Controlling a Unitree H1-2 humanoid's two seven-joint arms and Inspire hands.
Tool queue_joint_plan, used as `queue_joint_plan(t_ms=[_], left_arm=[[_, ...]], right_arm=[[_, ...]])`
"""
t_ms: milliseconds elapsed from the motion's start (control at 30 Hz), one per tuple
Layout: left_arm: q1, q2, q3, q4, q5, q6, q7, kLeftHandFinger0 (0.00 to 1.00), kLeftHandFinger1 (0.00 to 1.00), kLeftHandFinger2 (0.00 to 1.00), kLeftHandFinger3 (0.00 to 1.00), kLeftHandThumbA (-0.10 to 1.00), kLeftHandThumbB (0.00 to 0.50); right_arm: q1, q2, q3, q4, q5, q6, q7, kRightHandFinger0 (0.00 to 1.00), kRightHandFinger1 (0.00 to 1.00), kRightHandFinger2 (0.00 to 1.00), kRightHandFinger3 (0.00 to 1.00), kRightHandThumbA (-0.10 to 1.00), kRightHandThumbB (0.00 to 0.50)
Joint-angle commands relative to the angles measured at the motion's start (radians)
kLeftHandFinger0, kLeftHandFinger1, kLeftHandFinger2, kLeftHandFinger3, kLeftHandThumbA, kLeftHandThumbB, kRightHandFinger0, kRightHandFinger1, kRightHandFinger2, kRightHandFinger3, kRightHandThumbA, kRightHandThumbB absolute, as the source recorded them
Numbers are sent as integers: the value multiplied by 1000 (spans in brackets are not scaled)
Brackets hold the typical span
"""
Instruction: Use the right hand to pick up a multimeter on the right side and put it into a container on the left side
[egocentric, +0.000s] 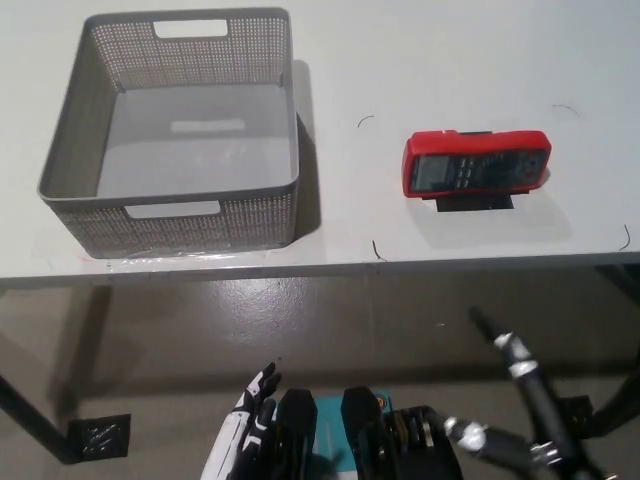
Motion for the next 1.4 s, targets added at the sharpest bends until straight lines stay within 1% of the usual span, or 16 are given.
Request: queue_joint_plan(t_ms=[0, 67, 100, 167, 233, 267, 333, 400, 467, 533, 667, 833, 1067, 1133, 1200, 1367], left_arm=[[-23, -5, 1, -17, 10, -70, 15, 1000, 1000, 1000, 1000, 1000, 419], [-21, -3, 1, -20, 9, -67, 11, 1000, 1000, 1000, 1000, 1000, 423], [-23, -3, 1, -22, 3, -63, 6, 1000, 1000, 1000, 1000, 1000, 424], [-30, -1, 2, -22, 1, -59, 2, 1000, 1000, 1000, 1000, 1000, 427], [-41, 0, 2, -14, 12, -65, 8, 1000, 1000, 1000, 1000, 1000, 411], [-49, 2, 3, -9, 16, -71, 11, 1000, 1000, 1000, 1000, 1000, 396], [-60, 8, 5, -9, 19, -70, 11, 1000, 1000, 1000, 1000, 1000, 398], [-65, 9, 6, -16, 17, -52, 7, 1000, 1000, 1000, 1000, 1000, 412], [-66, 11, 6, -25, 20, -37, 4, 1000, 1000, 1000, 1000, 1000, 412], [-69, 13, 7, -21, 17, -43, 2, 1000, 1000, 1000, 1000, 1000, 395], [-71, 12, 6, -18, 7, -41, -5, 1000, 1000, 1000, 1000, 1000, 399], [-78, 11, 7, -9, 13, -43, 0, 1000, 1000, 1000, 1000, 1000, 398], [-89, 12, 10, -3, 6, -43, -1, 1000, 1000, 1000, 1000, 1000, 395], [-89, 14, 12, -4, 7, -40, 0, 1000, 1000, 1000, 1000, 1000, 397], [-88, 14, 12, -4, 6, -35, 0, 1000, 1000, 1000, 1000, 1000, 401], [-83, 14, 11, -6, 0, -36, -4, 1000, 1000, 1000, 1000, 1000, 405]], right_arm=[[-106, -82, -90, -211, -34, 120, 48, 1000, 1000, 1000, 1000, 1000, 391], [-172, -116, -117, -248, -50, 177, 70, 1000, 1000, 1000, 1000, 1000, 391], [-225, -142, -130, -259, -66, 205, 87, 1000, 1000, 1000, 1000, 1000, 352], [-362, -201, -153, -272, -77, 301, 135, 1000, 1000, 1000, 1000, 1000, 342], [-447, -243, -156, -272, -94, 364, 169, 1000, 1000, 1000, 1000, 1000, 329], [-533, -291, -146, -258, -130, 426, 216, 1000, 1000, 1000, 1000, 1000, 337], [-674, -353, -114, -204, -187, 509, 287, 1000, 1000, 1000, 1000, 992, 377], [-793, -388, -82, -118, -216, 538, 322, 1000, 1000, 1000, 1000, 925, 397], [-889, -406, -48, -30, -240, 548, 346, 1000, 1000, 1000, 1000, 898, 409], [-983, -412, 1, 69, -278, 567, 376, 1000, 1000, 1000, 1000, 904, 444], [-1186, -399, 143, 324, -363, 599, 471, 1000, 1000, 1000, 1000, 894, 498], [-1335, -345, 249, 613, -394, 575, 491, 1000, 1000, 1000, 1000, 854, 476], [-1499, -250, 405, 1040, -424, 532, 537, 1000, 1000, 1000, 1000, 957, 500], [-1536, -213, 435, 1170, -411, 515, 555, 1000, 1000, 1000, 1000, 939, 500], [-1543, -193, 457, 1233, -405, 509, 552, 1000, 1000, 1000, 1000, 900, 500], [-1548, -156, 518, 1353, -392, 476, 616, 1000, 1000, 1000, 1000, 937, 500]])
